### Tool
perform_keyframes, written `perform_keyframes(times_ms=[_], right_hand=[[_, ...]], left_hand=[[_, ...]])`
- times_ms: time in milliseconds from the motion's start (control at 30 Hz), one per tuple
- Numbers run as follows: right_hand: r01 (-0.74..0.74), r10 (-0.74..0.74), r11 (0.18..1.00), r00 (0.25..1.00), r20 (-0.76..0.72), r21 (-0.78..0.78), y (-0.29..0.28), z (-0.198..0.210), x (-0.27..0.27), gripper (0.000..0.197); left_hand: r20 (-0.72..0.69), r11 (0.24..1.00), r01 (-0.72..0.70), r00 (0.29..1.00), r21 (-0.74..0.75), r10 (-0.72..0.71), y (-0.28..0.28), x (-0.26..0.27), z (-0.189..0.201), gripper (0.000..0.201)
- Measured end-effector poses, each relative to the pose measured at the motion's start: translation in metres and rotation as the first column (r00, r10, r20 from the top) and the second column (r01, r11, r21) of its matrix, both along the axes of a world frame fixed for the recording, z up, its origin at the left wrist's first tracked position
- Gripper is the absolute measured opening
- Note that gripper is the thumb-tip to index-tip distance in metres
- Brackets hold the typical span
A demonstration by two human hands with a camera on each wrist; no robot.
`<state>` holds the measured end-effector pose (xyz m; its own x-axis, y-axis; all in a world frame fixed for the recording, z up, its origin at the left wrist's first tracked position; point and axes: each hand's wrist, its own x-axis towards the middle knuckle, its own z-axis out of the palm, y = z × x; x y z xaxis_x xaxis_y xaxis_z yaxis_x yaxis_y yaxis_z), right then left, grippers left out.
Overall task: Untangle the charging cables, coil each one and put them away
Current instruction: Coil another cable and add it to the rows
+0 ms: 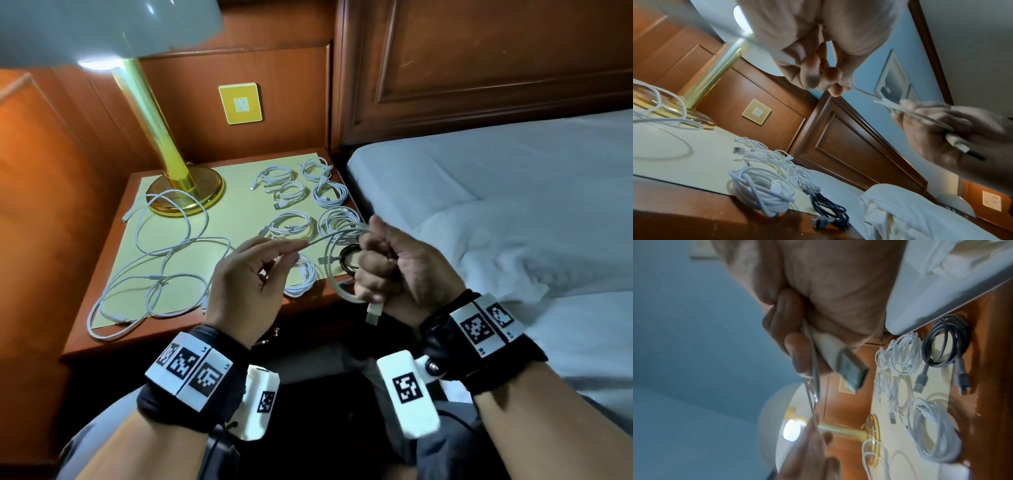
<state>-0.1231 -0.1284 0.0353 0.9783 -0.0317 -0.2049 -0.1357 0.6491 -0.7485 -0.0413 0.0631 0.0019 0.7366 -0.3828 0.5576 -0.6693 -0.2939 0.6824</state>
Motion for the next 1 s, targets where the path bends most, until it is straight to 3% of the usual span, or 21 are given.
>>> perform_keyframes(times_ms=[167, 267, 367, 433, 500, 633, 767, 867, 1000], right_hand=[[0.121, -0.156, 0.967, 0.977, 0.143, 0.226, -0.046, 0.006, -0.005, 0.038], [0.256, -0.292, 0.939, 0.946, 0.138, 0.228, -0.054, 0.007, -0.004, 0.036], [0.442, -0.424, 0.896, 0.883, 0.203, -0.049, -0.044, -0.001, 0.001, 0.037], [0.475, -0.363, 0.774, 0.875, 0.322, -0.419, -0.034, -0.008, 0.001, 0.041], [0.392, -0.222, 0.611, 0.919, 0.326, -0.688, -0.022, -0.014, -0.002, 0.036], [0.107, 0.024, 0.515, 0.99, 0.139, -0.851, 0.0, -0.023, -0.005, 0.034], [-0.032, 0.04, 0.674, 0.999, -0.008, -0.738, 0.008, -0.024, 0.001, 0.046], [-0.109, 0.082, 0.896, 0.993, -0.08, -0.43, 0.012, -0.016, 0.003, 0.052], [-0.108, 0.092, 0.983, 0.99, -0.109, -0.148, 0.012, -0.006, 0.001, 0.05]], left_hand=[[0.052, 0.992, -0.122, 0.991, -0.019, 0.123, 0.014, 0.012, 0.001, 0.013], [0.121, 0.991, -0.119, 0.987, 0.069, 0.11, 0.012, 0.007, 0.0, 0.009], [0.102, 0.979, 0.075, 0.99, 0.191, -0.096, 0.005, -0.002, -0.001, 0.015], [0.044, 0.951, 0.222, 0.971, 0.214, -0.236, 0.001, -0.01, 0.0, 0.017], [-0.025, 0.934, 0.318, 0.948, 0.162, -0.318, -0.004, -0.02, 0.002, 0.015], [-0.168, 0.958, 0.282, 0.943, -0.059, -0.288, -0.011, -0.025, 0.008, 0.009], [-0.185, 0.991, 0.084, 0.977, -0.106, -0.103, -0.008, -0.01, 0.004, 0.013], [-0.128, 0.996, 0.025, 0.991, -0.084, -0.036, -0.007, -0.007, 0.002, 0.016], [-0.135, 0.997, -0.036, 0.99, -0.067, 0.027, -0.006, -0.006, 0.003, 0.023]])
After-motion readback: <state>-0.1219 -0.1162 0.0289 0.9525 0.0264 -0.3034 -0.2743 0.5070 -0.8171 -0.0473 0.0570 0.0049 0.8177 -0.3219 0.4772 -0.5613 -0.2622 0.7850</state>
